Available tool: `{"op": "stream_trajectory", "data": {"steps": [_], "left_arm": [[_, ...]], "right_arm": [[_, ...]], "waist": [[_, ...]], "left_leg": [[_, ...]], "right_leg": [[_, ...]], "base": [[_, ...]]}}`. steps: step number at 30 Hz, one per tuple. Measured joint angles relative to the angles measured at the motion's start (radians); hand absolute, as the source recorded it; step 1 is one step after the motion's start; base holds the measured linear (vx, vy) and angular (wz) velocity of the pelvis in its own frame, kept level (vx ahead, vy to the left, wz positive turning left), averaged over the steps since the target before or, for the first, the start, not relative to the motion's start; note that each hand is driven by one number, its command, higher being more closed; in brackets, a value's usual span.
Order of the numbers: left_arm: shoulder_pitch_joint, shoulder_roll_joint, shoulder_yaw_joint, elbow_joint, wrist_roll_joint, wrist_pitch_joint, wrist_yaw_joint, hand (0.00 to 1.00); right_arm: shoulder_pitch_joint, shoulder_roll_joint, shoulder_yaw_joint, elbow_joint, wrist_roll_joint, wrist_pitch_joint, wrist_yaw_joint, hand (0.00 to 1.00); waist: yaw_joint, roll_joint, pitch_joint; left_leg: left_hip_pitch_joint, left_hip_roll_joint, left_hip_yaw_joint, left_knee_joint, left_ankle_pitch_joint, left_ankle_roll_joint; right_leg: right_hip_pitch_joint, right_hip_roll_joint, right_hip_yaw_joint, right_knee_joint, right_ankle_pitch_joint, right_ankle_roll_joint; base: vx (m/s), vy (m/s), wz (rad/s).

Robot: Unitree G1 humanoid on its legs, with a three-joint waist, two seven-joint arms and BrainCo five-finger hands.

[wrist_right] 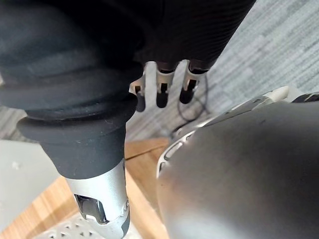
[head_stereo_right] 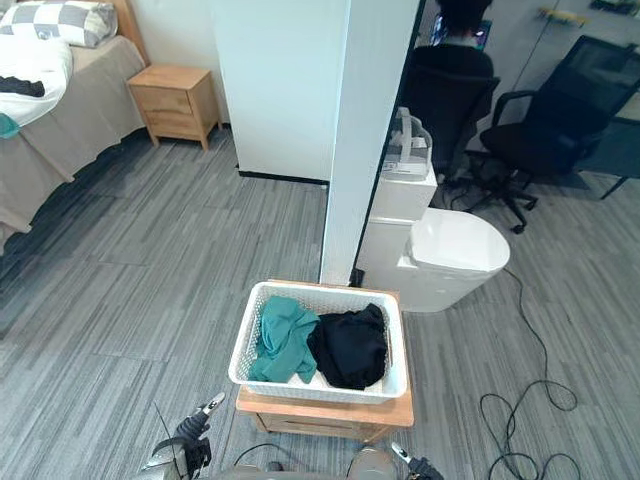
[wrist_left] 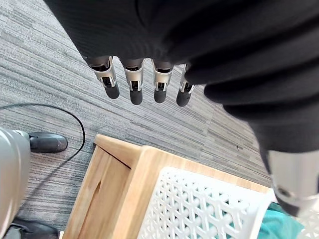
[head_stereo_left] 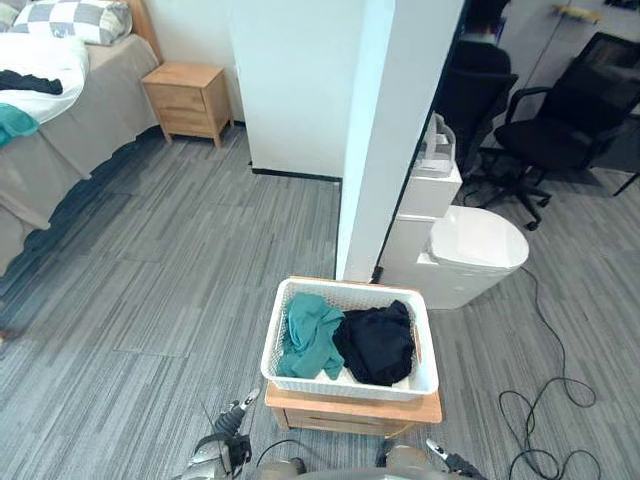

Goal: Pick up the laundry basket with both hands and put the clothes into the washing machine.

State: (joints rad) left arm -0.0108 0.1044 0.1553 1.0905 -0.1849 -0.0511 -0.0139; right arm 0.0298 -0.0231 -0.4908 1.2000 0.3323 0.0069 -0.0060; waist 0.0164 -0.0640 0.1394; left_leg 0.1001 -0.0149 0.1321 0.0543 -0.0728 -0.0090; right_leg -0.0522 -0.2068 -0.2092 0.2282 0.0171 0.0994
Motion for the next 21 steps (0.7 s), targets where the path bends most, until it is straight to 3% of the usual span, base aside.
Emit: {"op": "stream_trajectory", "data": {"steps": [1,6,11,16,21], "left_arm": [[0.008,-0.016,0.019,0.003,-0.001,0.000,0.002,0.00],[0.033,-0.077,0.127,0.029,0.000,-0.003,0.000,0.00],[0.091,-0.081,0.247,0.017,0.002,-0.003,0.011,0.00],[0.110,-0.044,0.371,-0.027,0.001,-0.001,0.037,0.00],[0.090,-0.015,0.427,-0.170,0.001,-0.003,0.077,0.00]], "right_arm": [[-0.011,0.003,-0.023,-0.005,0.023,-0.001,-0.011,0.00],[-0.020,-0.004,-0.058,-0.135,0.070,-0.002,-0.023,0.00],[0.048,-0.001,-0.059,-0.585,0.099,-0.046,-0.078,0.00],[0.137,0.033,-0.078,-0.899,0.098,-0.080,-0.124,0.00],[0.176,0.039,-0.102,-1.013,0.092,-0.087,-0.154,0.00]], "waist": [[0.010,0.009,0.003],[0.000,0.077,-0.009],[0.003,0.071,-0.011],[0.028,0.029,-0.021],[0.030,0.056,0.005]], "left_leg": [[0.001,0.021,-0.001,0.002,-0.014,-0.016],[0.009,0.083,-0.039,-0.021,-0.028,-0.040],[0.011,0.086,-0.027,-0.043,-0.031,-0.045],[-0.074,0.088,-0.022,-0.023,-0.039,-0.054],[-0.130,0.103,0.007,0.035,-0.077,-0.059]], "right_leg": [[0.038,0.023,-0.014,-0.075,-0.015,-0.008],[0.105,0.094,-0.089,-0.186,-0.002,-0.027],[0.113,0.101,-0.092,-0.223,-0.002,-0.027],[0.054,0.100,-0.118,-0.230,-0.002,-0.027],[0.013,0.102,-0.116,-0.210,-0.008,-0.037]], "base": [[0.25,-0.235,0.01],[0.23,-0.210,0.23],[0.08,-0.051,0.00],[-0.02,-0.006,0.00],[-0.01,-0.005,-0.07]]}}
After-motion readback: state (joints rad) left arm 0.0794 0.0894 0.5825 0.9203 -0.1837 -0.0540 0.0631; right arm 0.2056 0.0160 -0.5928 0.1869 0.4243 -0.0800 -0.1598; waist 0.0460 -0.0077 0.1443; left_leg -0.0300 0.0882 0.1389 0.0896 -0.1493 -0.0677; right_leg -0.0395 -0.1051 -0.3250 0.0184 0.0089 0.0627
